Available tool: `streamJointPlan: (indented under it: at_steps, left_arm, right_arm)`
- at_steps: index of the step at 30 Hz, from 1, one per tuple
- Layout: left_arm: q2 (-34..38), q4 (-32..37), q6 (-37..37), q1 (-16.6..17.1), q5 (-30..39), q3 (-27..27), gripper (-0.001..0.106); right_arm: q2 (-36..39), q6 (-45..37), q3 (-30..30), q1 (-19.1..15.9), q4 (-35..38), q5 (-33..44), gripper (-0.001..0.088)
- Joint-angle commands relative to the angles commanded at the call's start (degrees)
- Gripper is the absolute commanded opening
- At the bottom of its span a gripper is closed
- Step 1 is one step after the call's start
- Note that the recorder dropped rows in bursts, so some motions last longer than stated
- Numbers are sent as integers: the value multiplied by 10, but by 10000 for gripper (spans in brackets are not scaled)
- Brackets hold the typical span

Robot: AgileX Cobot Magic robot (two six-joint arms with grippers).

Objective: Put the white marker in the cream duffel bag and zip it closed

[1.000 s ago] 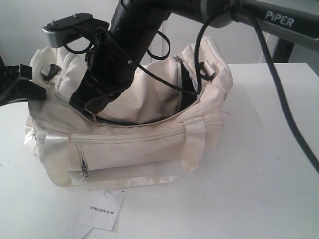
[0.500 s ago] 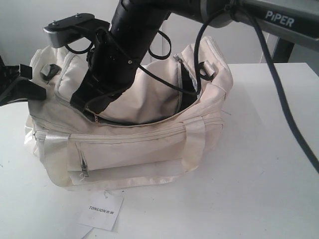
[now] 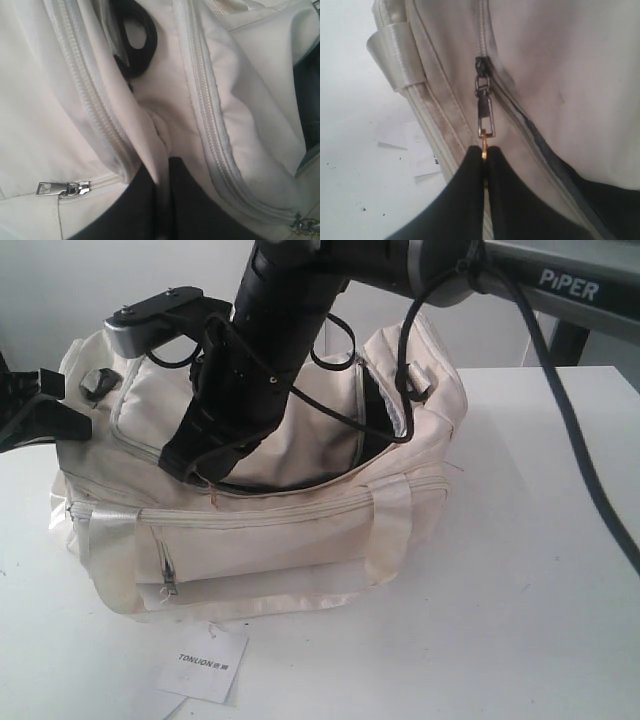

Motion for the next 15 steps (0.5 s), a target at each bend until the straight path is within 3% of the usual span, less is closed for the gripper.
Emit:
streamJointPlan:
  at_steps: [15]
  left_arm:
    - [0, 1, 0, 0, -1, 0, 4]
  right_arm:
    - [-8, 0, 0, 0, -36, 0, 0]
